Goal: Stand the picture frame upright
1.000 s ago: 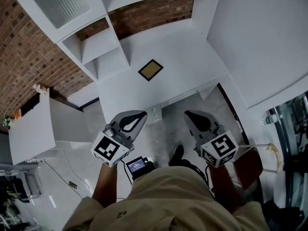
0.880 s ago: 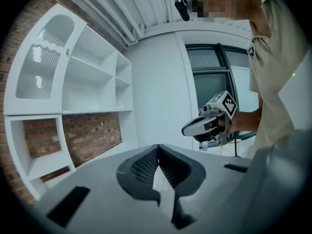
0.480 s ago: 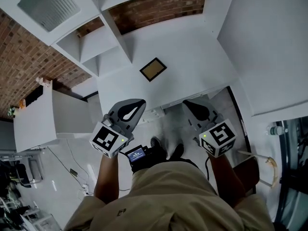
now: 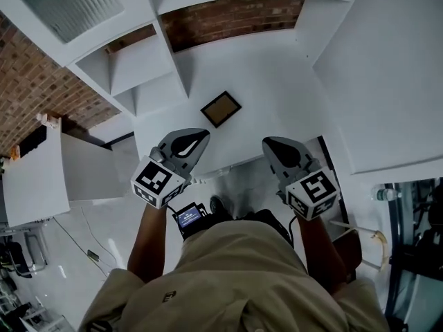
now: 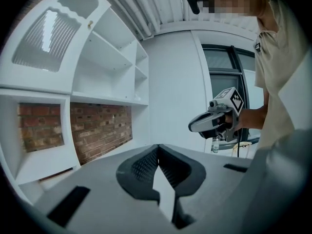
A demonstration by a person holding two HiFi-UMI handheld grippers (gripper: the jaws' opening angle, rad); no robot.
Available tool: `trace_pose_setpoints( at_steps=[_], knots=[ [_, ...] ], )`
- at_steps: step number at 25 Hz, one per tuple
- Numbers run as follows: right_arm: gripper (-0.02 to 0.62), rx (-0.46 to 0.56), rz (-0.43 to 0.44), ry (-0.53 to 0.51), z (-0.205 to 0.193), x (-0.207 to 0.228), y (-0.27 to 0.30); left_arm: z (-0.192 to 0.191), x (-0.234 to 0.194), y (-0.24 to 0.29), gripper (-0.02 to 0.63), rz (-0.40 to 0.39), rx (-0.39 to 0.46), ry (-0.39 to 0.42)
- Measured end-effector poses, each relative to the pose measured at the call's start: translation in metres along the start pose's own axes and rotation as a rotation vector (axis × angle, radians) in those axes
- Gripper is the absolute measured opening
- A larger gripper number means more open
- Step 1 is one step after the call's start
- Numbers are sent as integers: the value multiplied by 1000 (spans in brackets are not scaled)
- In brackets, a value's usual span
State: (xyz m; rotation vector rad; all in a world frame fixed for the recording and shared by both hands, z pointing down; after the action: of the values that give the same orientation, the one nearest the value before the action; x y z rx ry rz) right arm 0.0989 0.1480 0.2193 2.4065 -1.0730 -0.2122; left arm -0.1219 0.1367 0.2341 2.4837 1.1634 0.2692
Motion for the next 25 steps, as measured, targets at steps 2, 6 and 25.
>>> trace_pose_setpoints(
  at_steps=[2,6,25],
  knots=[
    [3,-5,-3,-10,7,-1,15,-9,-19,3,8,5,-4,-17],
    [4,-37,12,-24,13,6,41,-23,-44,13,8,18,-23,-49],
    [5,-216,190,-42,-18,136,193,-94,-135,109,8,195,-153,-298]
  ],
)
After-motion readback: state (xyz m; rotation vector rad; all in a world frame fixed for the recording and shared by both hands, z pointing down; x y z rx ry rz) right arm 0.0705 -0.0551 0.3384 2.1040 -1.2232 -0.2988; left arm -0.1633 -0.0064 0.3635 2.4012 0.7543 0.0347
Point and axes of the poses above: the fingertips, and each gripper's own axes: y forward along the fingers, x to its right, z out of its top, the point moved 7 cm from there along -y, backward along the fingers, and after that the axes turned 11 degrees about -x, right-handed, at the moved point
